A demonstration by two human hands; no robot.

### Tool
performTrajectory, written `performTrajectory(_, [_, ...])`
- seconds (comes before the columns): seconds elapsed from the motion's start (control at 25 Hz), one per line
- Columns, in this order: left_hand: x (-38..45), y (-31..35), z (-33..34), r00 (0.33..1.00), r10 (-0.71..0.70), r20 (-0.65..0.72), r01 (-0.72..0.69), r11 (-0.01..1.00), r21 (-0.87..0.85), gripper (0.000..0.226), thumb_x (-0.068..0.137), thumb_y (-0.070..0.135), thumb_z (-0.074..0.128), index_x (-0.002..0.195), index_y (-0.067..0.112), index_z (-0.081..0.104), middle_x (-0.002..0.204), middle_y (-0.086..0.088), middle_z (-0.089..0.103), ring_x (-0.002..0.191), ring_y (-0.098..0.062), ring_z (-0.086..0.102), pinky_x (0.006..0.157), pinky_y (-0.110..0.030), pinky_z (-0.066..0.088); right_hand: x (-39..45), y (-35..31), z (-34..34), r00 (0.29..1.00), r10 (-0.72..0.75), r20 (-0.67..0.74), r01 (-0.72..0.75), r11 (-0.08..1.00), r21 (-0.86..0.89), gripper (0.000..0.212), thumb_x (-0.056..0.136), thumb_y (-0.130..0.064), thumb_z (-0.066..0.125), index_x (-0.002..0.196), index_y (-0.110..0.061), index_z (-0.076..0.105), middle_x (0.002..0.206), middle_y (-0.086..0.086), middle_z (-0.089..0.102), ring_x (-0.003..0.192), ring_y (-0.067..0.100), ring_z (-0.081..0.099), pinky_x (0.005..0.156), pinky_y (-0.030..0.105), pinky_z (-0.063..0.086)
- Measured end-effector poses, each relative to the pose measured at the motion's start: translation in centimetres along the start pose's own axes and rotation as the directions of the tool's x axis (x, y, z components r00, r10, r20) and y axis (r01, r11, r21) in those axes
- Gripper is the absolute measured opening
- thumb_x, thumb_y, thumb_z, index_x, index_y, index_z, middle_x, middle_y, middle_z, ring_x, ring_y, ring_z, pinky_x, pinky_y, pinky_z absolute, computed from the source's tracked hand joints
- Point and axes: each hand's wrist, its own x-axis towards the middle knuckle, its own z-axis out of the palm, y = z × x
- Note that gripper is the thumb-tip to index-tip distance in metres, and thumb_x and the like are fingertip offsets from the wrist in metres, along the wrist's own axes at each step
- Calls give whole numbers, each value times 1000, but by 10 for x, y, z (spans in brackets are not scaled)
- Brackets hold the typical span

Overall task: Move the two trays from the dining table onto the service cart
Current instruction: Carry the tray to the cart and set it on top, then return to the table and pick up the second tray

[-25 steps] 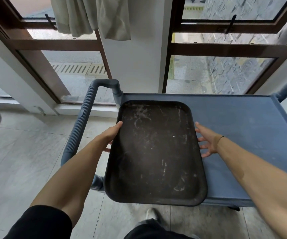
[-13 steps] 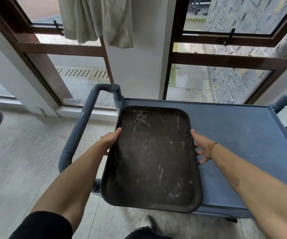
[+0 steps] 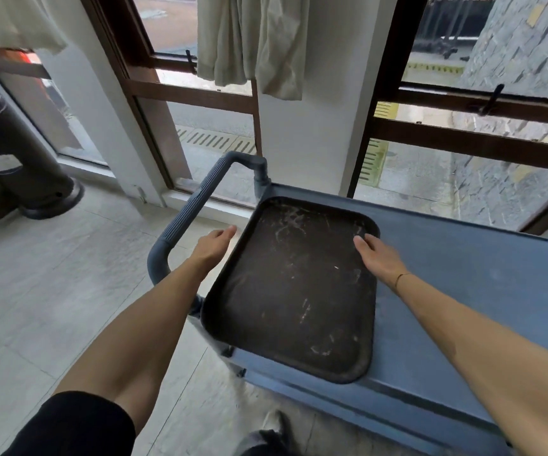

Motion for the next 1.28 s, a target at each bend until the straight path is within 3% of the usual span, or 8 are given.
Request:
performTrajectory(0.16, [-54,-11,-14,955,154,-254,-134,986,97,62,96,56,46,139,12,55,150,-12,49,138,-32,43,117,-47,30,-21,-15,-13,975,-222,18,221,953,-207,68,97,-64,27,153,-26,32,161,10,26,149,34,18,120,53,19])
performTrajectory(0.28, [-104,-26,-26,893,195,-405,-144,978,154,67,93,60,48,140,12,55,149,-11,49,138,-31,42,116,-48,31,-45,-33,-17,931,-360,63,361,878,-315,68,95,-68,24,153,-32,29,164,4,20,151,30,9,119,58,15])
performTrajectory(0.48, [-193,-72,-55,844,85,-530,103,943,316,72,93,69,35,151,26,38,163,-9,25,150,-32,18,118,-58,22,-87,-75,2,816,-544,195,574,725,-380,70,92,-72,24,152,-36,28,165,-1,16,152,26,2,117,61,15])
performTrajectory(0.8, [-365,-169,-111,650,-170,-741,450,872,195,80,90,76,28,155,30,27,168,0,6,153,-24,-6,121,-55,1,-172,-149,89,534,-707,464,845,459,-274,69,93,-70,27,153,-36,26,166,0,12,152,27,0,115,63,13])
performTrajectory(0.92, [-426,-202,-123,546,-263,-795,552,827,105,83,87,79,26,153,30,31,168,-1,4,153,-25,-6,120,-57,3,-215,-172,123,416,-727,546,908,367,-202,71,93,-71,25,154,-35,23,166,1,9,152,29,0,116,64,14])
performTrajectory(1.28, [-652,-309,-118,114,-482,-869,681,675,-285,76,87,76,30,148,32,39,167,-3,9,152,-27,-1,117,-58,4,-407,-204,244,90,-730,677,989,143,23,68,94,-69,27,153,-34,26,166,1,10,152,27,-1,117,62,9])
